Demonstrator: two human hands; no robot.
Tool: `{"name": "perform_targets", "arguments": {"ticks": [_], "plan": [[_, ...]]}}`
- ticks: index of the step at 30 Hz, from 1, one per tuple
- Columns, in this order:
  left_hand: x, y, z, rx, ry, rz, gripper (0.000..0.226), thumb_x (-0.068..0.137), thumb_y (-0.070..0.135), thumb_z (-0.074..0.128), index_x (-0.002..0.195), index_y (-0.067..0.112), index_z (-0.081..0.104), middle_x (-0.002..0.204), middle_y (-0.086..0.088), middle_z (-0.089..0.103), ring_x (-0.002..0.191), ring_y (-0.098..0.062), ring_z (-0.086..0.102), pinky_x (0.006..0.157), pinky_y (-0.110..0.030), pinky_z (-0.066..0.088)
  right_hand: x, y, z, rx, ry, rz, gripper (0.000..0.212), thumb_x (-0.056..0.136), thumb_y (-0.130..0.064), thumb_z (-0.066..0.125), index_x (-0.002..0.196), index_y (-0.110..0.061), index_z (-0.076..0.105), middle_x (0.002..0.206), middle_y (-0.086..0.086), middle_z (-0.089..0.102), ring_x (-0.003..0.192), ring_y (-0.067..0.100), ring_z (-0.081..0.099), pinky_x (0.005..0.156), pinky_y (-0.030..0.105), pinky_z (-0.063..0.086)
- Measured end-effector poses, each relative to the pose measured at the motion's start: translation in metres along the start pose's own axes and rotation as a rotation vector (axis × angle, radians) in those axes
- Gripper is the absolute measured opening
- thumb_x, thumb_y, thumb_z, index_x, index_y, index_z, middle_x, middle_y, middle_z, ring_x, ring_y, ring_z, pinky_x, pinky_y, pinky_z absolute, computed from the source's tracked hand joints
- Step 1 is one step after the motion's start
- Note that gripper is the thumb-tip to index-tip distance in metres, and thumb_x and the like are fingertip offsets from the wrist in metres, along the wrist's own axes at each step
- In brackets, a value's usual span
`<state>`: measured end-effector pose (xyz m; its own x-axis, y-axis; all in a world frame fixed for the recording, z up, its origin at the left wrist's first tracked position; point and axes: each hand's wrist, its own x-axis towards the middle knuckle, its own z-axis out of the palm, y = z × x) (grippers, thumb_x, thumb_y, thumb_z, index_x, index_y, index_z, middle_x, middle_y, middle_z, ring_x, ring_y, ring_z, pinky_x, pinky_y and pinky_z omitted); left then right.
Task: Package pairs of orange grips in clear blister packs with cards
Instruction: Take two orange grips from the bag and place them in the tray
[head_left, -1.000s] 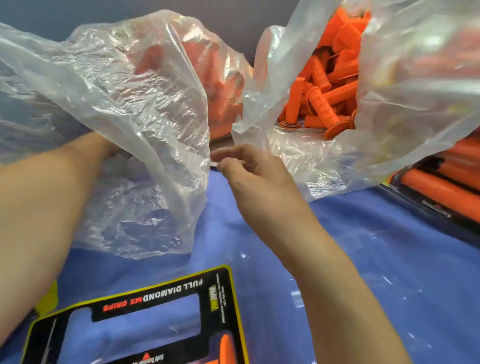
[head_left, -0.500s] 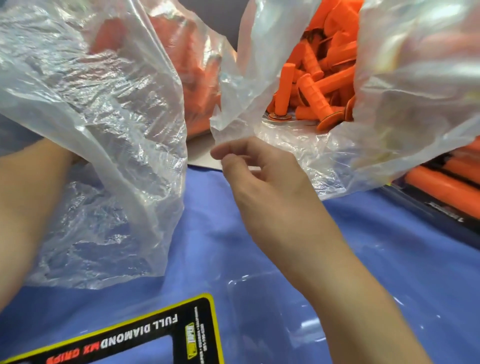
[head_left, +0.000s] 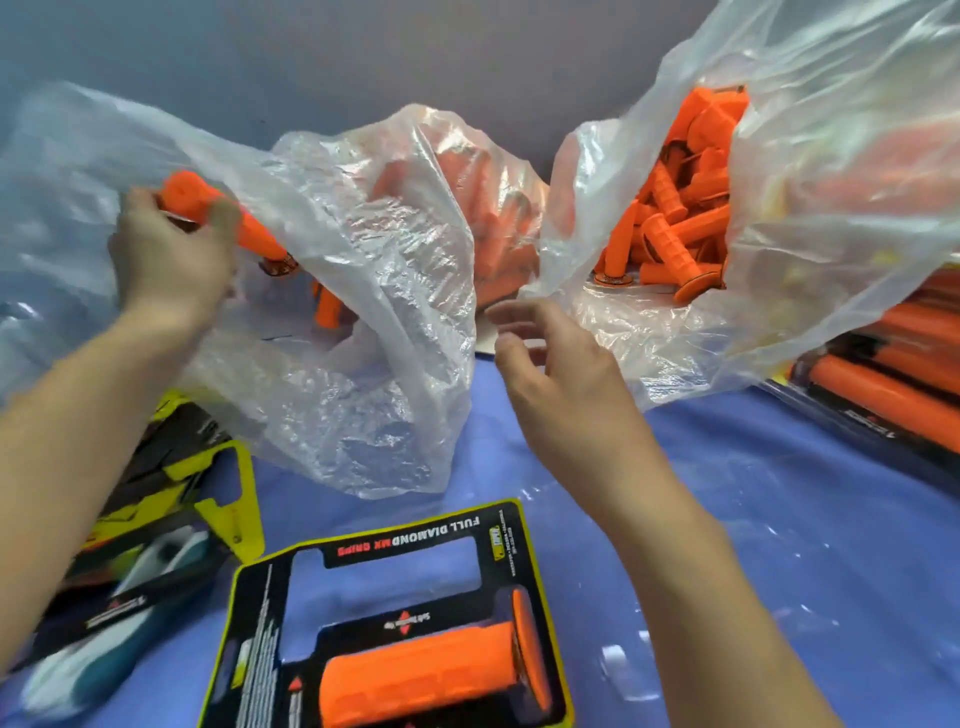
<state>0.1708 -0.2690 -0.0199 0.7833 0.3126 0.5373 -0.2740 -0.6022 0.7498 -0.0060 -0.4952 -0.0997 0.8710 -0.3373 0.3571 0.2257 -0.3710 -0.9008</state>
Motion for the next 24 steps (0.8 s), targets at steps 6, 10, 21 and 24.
{"name": "perform_targets", "arguments": {"ticks": [6, 10, 21, 24], "plan": [[-0.114, 0.047, -0.103, -0.064, 0.25, 0.429, 0.015, 0.09, 0.046, 0.055, 0.08, 0.049, 0.044, 0.076, 0.056, 0.048, 0.069, 0.034, 0.045, 0.067, 0.006, 0.036, -0.027, -0.036, 0.011, 0.012, -0.09, -0.19, 0.031, 0.096, -0.018, 0.059, 0.127, -0.021, 0.058, 0.117, -0.011, 0.059, 0.101, 0.0, 0.056, 0.083, 0.005, 0.04], [-0.159, 0.042, -0.131, 0.016, -0.045, 0.631, 0.013, 0.095, 0.047, 0.06, 0.104, 0.041, 0.053, 0.085, 0.011, 0.062, 0.071, -0.001, 0.06, 0.065, -0.016, 0.047, -0.046, -0.056, 0.025, 0.02, -0.262, -0.374, 0.05, 0.088, -0.027, 0.073, 0.133, -0.026, 0.052, 0.123, -0.007, 0.058, 0.101, -0.005, 0.052, 0.084, 0.003, 0.036], [-0.199, -0.002, -0.101, -0.192, -0.363, 0.316, 0.034, 0.091, 0.062, 0.052, 0.121, 0.045, 0.054, 0.11, 0.022, 0.061, 0.107, 0.0, 0.058, 0.083, -0.017, 0.043, -0.046, -0.036, 0.022, 0.643, -0.143, 0.07, 0.034, 0.078, -0.024, 0.076, 0.105, -0.007, 0.063, 0.087, 0.003, 0.072, 0.086, 0.014, 0.071, 0.074, 0.025, 0.057], [-0.208, -0.011, -0.089, -0.276, -0.474, 0.143, 0.027, 0.084, 0.063, 0.057, 0.106, 0.047, 0.061, 0.108, 0.027, 0.064, 0.098, 0.005, 0.061, 0.075, -0.013, 0.042, -0.044, -0.032, 0.021, 0.957, -0.139, 0.213, 0.042, 0.077, -0.022, 0.072, 0.113, -0.004, 0.059, 0.096, 0.007, 0.073, 0.095, 0.023, 0.072, 0.076, 0.026, 0.057]]}}
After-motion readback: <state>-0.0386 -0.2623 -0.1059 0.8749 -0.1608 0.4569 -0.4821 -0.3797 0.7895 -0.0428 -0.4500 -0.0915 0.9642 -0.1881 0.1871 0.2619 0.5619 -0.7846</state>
